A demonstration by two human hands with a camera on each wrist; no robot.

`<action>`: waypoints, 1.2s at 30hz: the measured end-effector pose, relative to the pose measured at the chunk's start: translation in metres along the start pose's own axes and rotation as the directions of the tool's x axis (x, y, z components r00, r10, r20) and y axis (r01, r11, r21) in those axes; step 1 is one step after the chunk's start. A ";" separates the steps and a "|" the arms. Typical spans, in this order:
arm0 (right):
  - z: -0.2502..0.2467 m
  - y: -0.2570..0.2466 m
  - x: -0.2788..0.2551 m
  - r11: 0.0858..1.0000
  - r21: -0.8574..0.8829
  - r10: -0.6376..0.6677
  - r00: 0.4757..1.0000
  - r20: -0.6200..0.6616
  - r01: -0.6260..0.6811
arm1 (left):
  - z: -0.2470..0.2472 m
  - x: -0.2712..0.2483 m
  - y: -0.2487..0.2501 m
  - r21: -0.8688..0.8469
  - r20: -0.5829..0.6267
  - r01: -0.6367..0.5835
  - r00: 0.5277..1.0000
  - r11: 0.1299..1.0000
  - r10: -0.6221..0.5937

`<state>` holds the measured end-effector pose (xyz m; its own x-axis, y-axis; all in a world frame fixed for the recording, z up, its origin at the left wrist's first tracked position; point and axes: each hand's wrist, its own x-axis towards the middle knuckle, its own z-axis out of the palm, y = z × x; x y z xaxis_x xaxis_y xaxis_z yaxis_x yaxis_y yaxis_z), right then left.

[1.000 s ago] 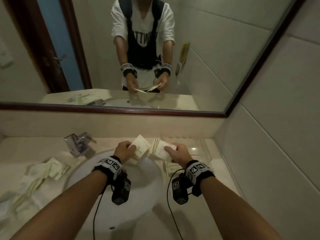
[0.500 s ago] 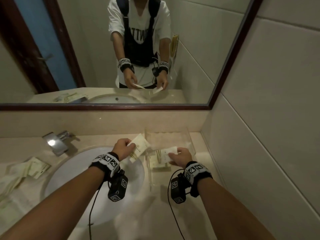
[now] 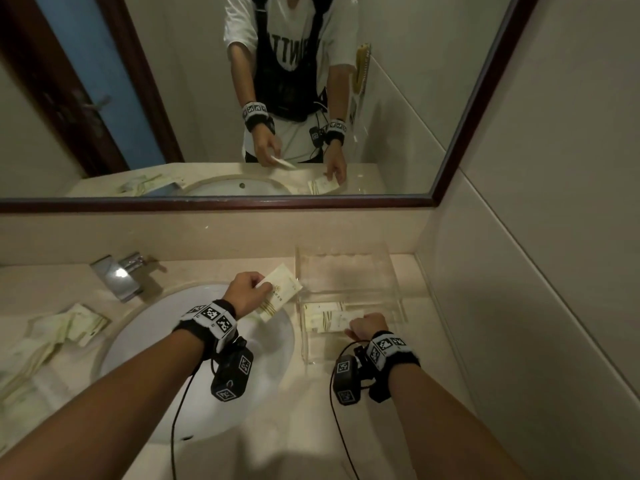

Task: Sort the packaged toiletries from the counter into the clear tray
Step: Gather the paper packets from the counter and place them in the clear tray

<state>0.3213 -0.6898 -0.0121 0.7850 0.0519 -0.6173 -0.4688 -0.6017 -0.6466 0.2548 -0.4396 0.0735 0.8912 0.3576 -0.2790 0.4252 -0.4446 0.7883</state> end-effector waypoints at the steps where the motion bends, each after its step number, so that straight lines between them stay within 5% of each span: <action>1: 0.002 -0.003 0.006 0.984 0.166 0.068 0.998 -0.007 -0.065 | 0.000 0.001 -0.001 0.003 0.004 0.003 1.000 1.000 -0.003; 10: 0.014 -0.016 0.016 0.997 -0.024 0.075 0.996 0.043 -0.074 | 0.002 0.007 -0.003 0.017 0.013 0.023 1.000 1.000 -0.023; 26: 0.032 -0.015 0.056 0.998 0.015 0.058 0.993 0.105 -0.060 | 0.013 0.019 0.005 0.090 0.065 0.041 0.997 0.995 -0.047; 36: 0.004 -0.016 0.032 0.995 -0.072 0.068 0.997 -0.030 -0.070 | 0.030 0.018 0.012 0.059 0.201 0.049 0.978 0.997 -0.060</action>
<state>0.3523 -0.6753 -0.0230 0.7630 -0.0126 -0.6463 -0.4920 -0.6598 -0.5680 0.2805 -0.4630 0.0613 0.8777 0.2115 -0.4300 0.4769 -0.4743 0.7400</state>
